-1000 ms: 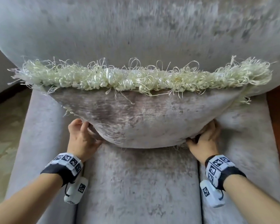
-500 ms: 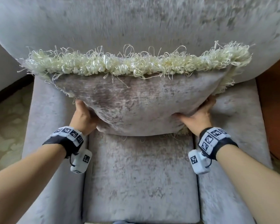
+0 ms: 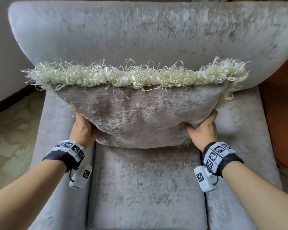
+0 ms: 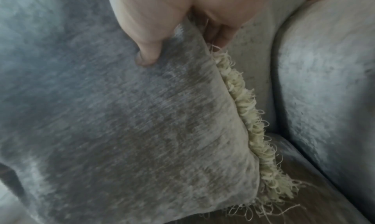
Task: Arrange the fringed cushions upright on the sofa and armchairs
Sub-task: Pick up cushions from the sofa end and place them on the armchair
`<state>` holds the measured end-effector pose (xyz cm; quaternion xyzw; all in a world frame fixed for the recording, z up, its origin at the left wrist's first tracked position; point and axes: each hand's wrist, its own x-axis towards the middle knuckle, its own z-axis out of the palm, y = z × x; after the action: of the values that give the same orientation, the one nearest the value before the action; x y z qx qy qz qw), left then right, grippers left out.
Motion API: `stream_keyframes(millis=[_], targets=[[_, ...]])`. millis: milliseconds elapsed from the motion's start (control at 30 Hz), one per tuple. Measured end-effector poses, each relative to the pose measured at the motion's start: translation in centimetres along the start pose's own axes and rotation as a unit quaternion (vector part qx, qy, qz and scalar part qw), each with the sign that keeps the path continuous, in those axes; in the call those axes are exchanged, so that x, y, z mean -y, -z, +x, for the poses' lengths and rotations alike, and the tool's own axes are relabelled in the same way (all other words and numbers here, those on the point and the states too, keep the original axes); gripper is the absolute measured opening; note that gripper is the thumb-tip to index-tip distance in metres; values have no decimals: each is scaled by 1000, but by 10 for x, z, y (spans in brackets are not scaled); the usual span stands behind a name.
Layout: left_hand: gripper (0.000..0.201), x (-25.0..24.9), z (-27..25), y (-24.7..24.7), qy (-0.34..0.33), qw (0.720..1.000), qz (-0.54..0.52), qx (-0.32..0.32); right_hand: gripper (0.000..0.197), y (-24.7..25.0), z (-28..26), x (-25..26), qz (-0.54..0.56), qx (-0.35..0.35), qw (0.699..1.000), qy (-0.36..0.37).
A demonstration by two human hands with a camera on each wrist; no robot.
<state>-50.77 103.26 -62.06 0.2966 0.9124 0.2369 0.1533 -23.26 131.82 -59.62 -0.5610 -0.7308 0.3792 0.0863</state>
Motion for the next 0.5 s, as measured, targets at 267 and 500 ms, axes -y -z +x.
stream_keyframes(millis=[267,500], targets=[[78,13,24,-7,26,984,175,-16,69,-38,14,6,-84,-88,991,47],[77,5,17,6,27,981,192,32,70,-31,5,1,-107,-58,990,75]])
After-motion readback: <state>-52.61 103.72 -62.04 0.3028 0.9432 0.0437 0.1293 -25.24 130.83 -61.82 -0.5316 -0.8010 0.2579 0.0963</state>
